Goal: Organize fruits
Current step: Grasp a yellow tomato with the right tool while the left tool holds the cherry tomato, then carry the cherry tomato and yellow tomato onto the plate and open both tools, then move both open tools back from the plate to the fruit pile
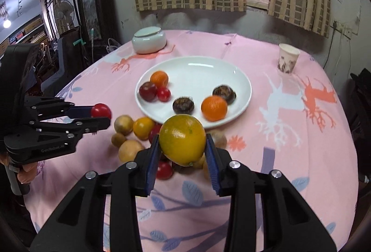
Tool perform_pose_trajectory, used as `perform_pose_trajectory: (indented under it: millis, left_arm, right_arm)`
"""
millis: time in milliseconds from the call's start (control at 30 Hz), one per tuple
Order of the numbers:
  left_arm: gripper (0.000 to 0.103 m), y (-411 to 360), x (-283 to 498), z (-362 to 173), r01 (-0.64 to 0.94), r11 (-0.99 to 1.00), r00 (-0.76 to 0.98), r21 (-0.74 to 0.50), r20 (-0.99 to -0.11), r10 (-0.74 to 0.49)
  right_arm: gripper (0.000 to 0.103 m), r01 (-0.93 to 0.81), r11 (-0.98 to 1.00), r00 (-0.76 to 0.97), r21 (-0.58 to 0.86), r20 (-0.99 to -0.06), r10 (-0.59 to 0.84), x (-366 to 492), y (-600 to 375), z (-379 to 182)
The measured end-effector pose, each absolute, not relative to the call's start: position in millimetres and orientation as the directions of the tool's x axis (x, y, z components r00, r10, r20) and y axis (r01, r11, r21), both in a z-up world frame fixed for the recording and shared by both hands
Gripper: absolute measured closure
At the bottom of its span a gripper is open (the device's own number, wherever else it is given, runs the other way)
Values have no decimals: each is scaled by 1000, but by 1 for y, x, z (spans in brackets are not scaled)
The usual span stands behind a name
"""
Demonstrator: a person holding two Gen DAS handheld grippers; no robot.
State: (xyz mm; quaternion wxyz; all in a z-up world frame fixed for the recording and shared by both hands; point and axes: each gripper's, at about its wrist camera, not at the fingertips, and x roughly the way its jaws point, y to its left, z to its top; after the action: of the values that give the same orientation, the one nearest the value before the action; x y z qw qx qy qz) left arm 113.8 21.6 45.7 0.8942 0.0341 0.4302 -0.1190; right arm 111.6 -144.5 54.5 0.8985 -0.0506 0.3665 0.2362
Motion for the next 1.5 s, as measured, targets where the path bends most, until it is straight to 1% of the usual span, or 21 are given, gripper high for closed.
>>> perform_pose_trajectory:
  millis: [100,233,367,500,733,833,900,933,967,1000,1067,1167,1233,1267,1500]
  left_arm:
    - [74,13,138,49,240,970,612,-30,-771,-175]
    - [73,5,171,41,205,979,612,3,-781,-126]
    - [73,5,200,24,187,982,572,-7,-812,-115]
    - [73,7,215,10,169,985,539,-32,-834,-120]
    - [73,3,218,6,177,984,546,-3,-832,-101]
    - [66,1,214,9,178,984,558,22,-826,-82]
    - [54,3,211,13,162,986,576,38,-815,-63]
    - [42,5,210,16,147,988,585,41,-810,-53]
    - [38,8,209,19,138,990,595,40,-802,-51]
    - [38,10,207,23,135,990,601,39,-797,-51]
    - [38,14,202,29,132,991,609,36,-791,-53]
    - [31,19,189,36,129,990,630,48,-775,-45]
    - [30,22,177,40,132,989,646,63,-763,-37]
    - [29,24,171,41,135,989,650,67,-759,-37]
    - [29,32,139,43,137,988,657,70,-753,-38]
  right_arm:
    - [65,-477,877,625,59,-679,385,130,-135,59]
    - [65,-494,868,614,42,-690,383,161,-121,53]
    - [65,-500,864,595,56,-703,390,186,-115,42]
    - [65,-493,868,590,65,-708,388,204,-112,31]
    - [65,-455,884,561,108,-736,378,224,-111,12]
    - [63,-436,888,545,146,-743,389,228,-116,11]
    - [62,-430,888,552,164,-731,402,225,-120,16]
    - [62,-429,888,559,166,-724,405,223,-122,18]
    - [57,-423,891,569,166,-717,403,221,-125,22]
    - [52,-411,895,580,172,-709,402,218,-129,25]
    - [51,-403,893,580,202,-698,420,214,-136,31]
    - [50,-397,892,575,215,-700,424,202,-145,36]
    - [45,-388,896,583,216,-695,420,192,-153,38]
    - [40,-377,900,592,220,-690,416,187,-157,40]
    - [40,-344,905,606,249,-677,417,146,-181,43]
